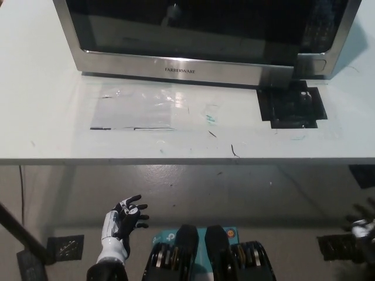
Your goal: A microwave is kept infront of the robot with its door slightly ajar. The robot uses its right hand to push the door towards the left to open it.
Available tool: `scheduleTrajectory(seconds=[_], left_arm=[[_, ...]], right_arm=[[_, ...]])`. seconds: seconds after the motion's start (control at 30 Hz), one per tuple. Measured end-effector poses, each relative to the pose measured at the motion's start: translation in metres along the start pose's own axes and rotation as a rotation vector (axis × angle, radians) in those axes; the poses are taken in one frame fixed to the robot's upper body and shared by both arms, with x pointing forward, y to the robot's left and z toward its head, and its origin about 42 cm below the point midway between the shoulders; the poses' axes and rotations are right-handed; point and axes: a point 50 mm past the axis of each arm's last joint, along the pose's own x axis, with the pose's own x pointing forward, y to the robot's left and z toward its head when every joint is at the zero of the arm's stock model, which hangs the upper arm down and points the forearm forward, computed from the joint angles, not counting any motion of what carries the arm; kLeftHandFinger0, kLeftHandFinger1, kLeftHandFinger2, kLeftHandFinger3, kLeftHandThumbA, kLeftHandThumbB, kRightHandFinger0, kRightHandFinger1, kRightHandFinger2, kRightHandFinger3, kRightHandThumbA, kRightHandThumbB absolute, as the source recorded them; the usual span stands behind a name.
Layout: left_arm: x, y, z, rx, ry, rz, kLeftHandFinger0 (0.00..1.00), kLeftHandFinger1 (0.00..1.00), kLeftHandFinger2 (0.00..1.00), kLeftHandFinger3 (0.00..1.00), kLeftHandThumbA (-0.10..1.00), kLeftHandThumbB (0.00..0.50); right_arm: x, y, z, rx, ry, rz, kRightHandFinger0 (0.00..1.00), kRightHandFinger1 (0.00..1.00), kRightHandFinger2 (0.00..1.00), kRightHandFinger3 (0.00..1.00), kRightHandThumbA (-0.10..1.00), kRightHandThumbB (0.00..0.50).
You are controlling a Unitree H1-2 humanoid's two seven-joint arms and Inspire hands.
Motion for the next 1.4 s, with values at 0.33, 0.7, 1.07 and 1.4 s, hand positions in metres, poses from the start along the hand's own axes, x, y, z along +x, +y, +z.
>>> scheduleTrajectory(seconds=[0.33, 0.7, 1.07, 1.4], left_arm=[[0.000, 0.002, 0.000, 0.000, 0.000, 0.002, 0.31, 0.35, 0.41, 0.55, 0.07, 0.000], [0.001, 0.003, 0.000, -0.003, -0.001, 0.003, 0.32, 0.35, 0.43, 0.55, 0.06, 0.000], [0.001, 0.004, 0.001, -0.002, -0.002, 0.004, 0.33, 0.35, 0.43, 0.56, 0.06, 0.000], [0.001, 0.006, 0.002, 0.007, -0.005, 0.004, 0.33, 0.35, 0.41, 0.54, 0.04, 0.000]], right_arm=[[-0.021, -0.042, 0.084, -0.029, -0.140, 0.014, 0.48, 0.59, 0.72, 0.83, 0.31, 0.214], [-0.009, -0.029, 0.143, -0.012, -0.278, 0.105, 0.47, 0.62, 0.72, 0.82, 0.22, 0.149], [0.045, 0.038, 0.206, 0.008, -0.452, 0.267, 0.40, 0.58, 0.68, 0.78, 0.24, 0.163], [0.098, 0.093, 0.226, -0.023, -0.434, 0.325, 0.42, 0.60, 0.71, 0.81, 0.31, 0.157]])
